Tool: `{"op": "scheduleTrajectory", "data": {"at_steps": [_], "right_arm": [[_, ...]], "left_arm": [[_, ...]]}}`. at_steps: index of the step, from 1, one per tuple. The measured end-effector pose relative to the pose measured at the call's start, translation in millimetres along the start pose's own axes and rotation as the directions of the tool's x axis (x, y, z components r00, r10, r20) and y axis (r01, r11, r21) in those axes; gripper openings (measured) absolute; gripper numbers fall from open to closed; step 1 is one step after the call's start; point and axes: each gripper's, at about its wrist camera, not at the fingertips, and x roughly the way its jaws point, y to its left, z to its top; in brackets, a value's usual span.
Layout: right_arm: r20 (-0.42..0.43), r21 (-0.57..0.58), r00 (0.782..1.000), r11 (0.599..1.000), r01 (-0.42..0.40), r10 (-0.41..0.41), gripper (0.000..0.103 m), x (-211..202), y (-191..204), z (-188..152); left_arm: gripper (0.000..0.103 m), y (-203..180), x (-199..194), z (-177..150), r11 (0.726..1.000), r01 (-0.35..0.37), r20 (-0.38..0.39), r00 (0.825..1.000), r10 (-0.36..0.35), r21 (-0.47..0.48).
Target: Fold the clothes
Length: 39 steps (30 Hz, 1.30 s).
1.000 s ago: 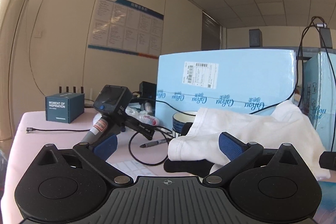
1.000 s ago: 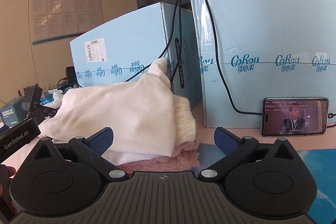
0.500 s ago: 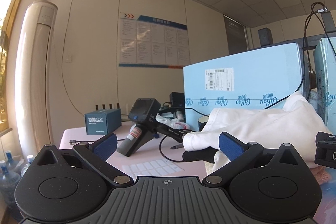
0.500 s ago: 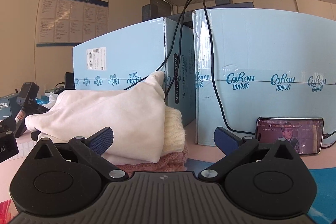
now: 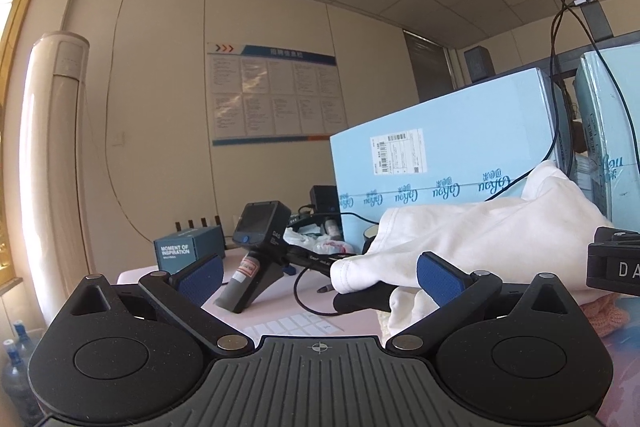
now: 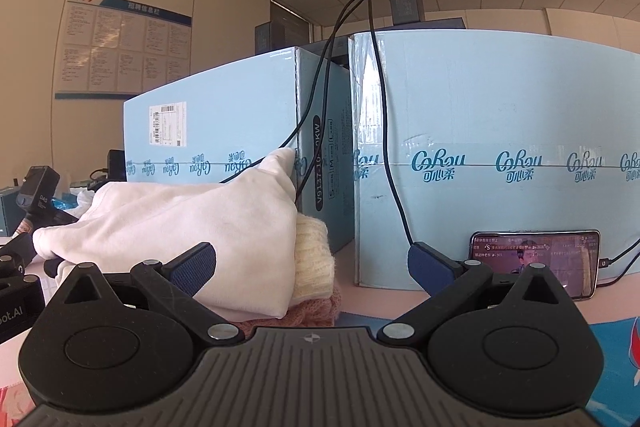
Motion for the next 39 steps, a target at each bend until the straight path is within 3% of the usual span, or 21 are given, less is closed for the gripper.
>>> {"op": "scheduleTrajectory", "data": {"at_steps": [39], "right_arm": [[-0.018,-0.006,1.0,1.0,-0.004,0.004,0.103,3.2,2.0,-1.3]], "left_arm": [[0.103,6.9,-0.4,-0.7,0.999,0.0,0.001,1.0,0.0,-0.039]]}}
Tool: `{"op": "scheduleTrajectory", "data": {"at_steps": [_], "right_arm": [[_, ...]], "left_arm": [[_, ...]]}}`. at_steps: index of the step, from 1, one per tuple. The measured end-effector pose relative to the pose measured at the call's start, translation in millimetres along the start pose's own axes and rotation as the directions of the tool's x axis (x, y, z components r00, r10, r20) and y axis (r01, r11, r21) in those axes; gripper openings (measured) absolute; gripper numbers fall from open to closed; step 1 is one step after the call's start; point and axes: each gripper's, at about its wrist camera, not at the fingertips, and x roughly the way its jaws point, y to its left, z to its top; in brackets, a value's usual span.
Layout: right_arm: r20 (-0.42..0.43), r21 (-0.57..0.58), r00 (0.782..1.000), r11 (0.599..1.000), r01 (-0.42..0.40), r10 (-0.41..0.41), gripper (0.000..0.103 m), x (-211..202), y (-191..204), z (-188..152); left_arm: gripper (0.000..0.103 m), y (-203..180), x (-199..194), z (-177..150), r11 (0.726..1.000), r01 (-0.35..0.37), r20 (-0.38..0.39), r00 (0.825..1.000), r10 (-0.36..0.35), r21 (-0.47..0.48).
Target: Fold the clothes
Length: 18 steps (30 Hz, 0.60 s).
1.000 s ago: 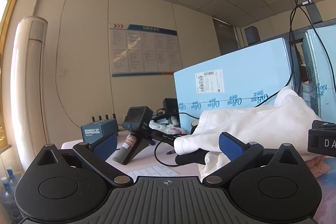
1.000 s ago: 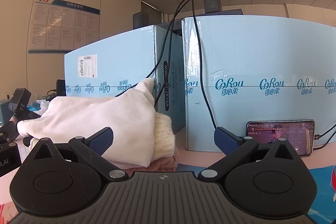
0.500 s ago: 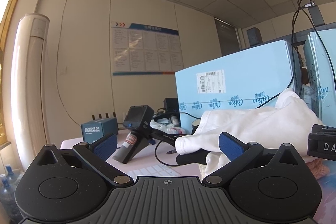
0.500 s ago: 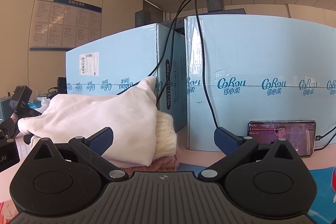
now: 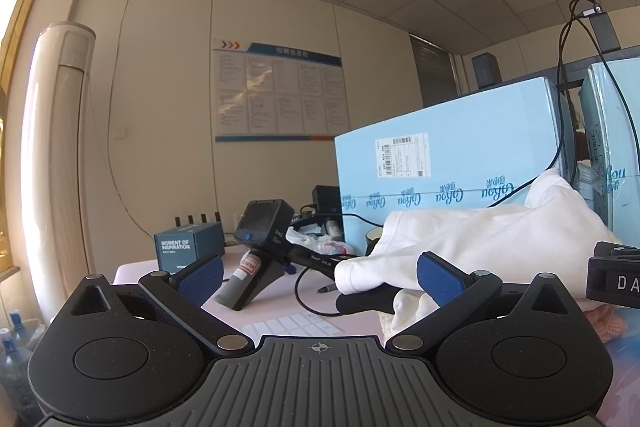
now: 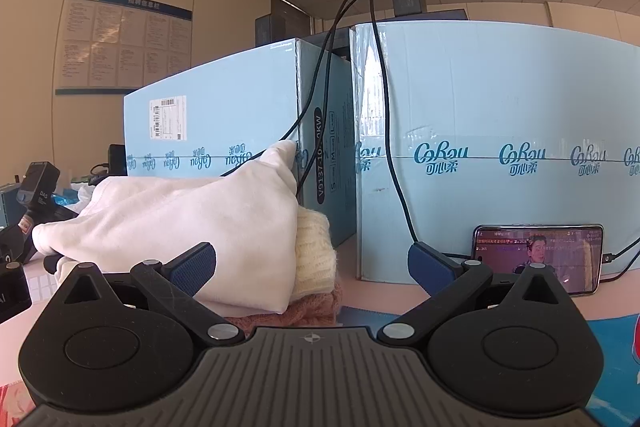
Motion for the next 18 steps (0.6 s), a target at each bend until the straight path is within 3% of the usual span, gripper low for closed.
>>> {"op": "scheduleTrajectory", "data": {"at_steps": [18], "right_arm": [[-0.006,0.001,1.0,1.0,0.0,0.0,0.103,1.4,-0.2,-0.3]], "left_arm": [[0.103,1.8,-2.0,0.2,1.0,0.0,0.005,1.0,0.0,-0.009]]}}
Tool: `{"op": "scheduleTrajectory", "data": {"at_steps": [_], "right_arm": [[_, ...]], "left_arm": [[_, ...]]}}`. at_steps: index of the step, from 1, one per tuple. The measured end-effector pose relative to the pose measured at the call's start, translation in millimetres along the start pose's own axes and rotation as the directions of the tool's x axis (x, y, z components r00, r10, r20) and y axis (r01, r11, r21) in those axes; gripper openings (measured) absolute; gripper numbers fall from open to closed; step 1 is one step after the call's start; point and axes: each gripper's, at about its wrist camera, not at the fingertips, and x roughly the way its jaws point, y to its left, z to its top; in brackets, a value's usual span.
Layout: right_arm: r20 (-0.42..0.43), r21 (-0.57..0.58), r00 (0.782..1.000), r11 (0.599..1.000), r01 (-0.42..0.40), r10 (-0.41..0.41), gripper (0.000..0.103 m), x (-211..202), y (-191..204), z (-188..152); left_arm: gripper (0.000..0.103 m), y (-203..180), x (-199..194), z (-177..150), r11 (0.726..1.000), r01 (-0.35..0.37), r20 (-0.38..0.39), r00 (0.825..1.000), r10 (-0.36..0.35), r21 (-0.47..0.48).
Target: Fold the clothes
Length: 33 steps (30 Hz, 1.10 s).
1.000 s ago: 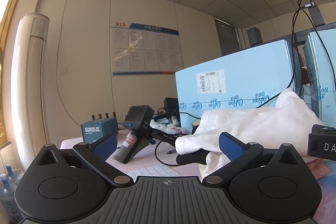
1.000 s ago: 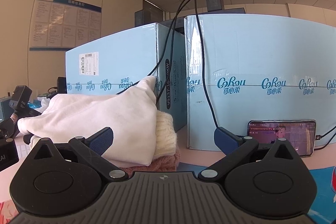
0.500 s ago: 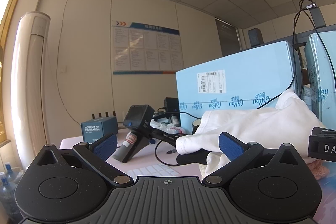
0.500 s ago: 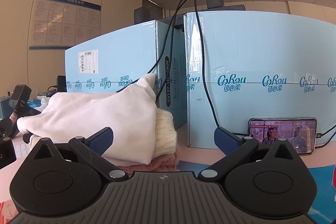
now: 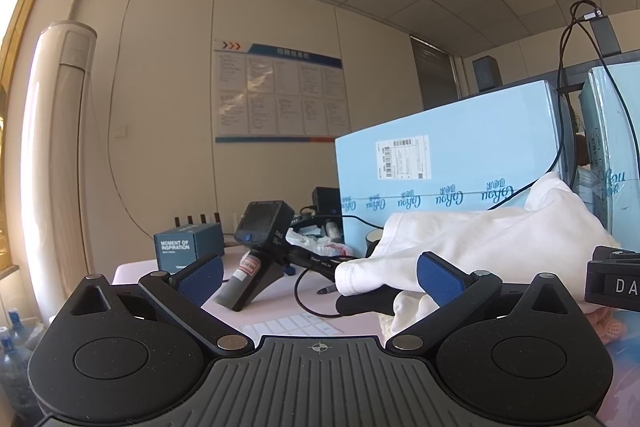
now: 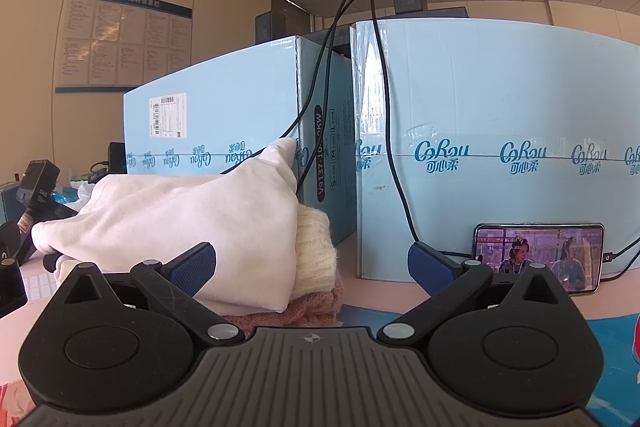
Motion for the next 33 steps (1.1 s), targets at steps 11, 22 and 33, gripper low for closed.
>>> {"op": "scheduleTrajectory", "data": {"at_steps": [11,22,33], "right_arm": [[-0.004,-0.002,1.0,1.0,0.001,-0.001,0.103,0.1,0.6,-0.4],[-0.009,-0.004,1.0,1.0,-0.002,0.002,0.103,0.8,0.8,-0.2],[-0.011,-0.004,1.0,1.0,-0.003,0.003,0.103,0.7,0.6,-0.5]], "left_arm": [[0.103,0.5,0.7,0.9,1.0,0.001,0.0,1.0,-0.001,-0.003],[0.103,0.3,0.9,0.9,1.0,0.0,-0.001,1.0,0.0,-0.007],[0.103,0.9,0.9,0.6,1.0,-0.001,-0.001,1.0,0.001,-0.008]]}}
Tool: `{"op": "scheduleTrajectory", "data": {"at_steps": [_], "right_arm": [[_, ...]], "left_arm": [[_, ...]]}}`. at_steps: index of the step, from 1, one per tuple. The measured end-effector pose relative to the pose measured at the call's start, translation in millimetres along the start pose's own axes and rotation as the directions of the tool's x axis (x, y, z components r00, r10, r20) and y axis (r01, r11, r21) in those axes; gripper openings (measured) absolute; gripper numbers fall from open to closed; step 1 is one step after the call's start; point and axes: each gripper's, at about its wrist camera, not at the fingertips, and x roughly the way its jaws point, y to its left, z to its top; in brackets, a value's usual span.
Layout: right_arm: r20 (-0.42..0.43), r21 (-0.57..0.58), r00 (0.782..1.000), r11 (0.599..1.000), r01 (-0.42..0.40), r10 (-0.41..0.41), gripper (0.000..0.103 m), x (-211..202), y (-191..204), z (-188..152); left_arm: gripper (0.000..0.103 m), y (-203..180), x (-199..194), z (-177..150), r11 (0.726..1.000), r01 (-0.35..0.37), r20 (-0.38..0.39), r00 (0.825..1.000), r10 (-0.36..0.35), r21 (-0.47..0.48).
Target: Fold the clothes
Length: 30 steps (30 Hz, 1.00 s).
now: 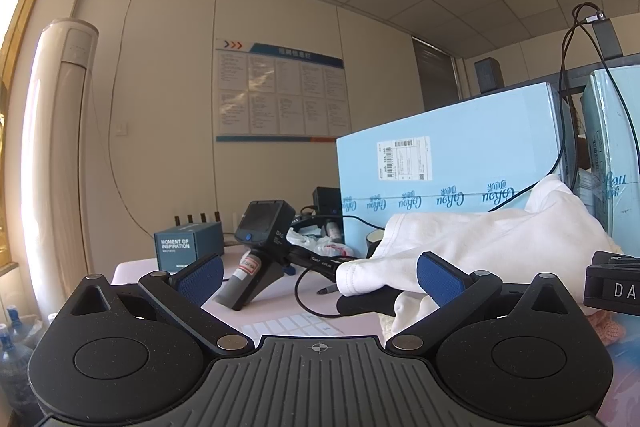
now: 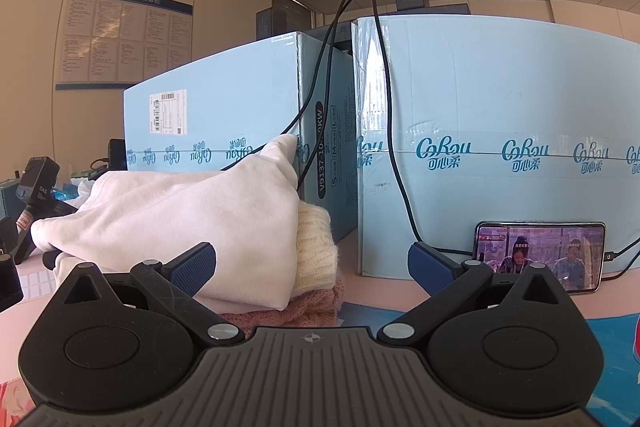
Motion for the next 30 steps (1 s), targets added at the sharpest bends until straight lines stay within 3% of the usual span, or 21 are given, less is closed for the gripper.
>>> {"op": "scheduleTrajectory", "data": {"at_steps": [30], "right_arm": [[-0.011,0.003,1.0,1.0,-0.013,0.013,0.103,1.7,-0.3,-0.4]], "left_arm": [[0.103,3.0,1.8,-0.5,1.0,0.022,-0.015,1.0,-0.023,-0.021]]}}
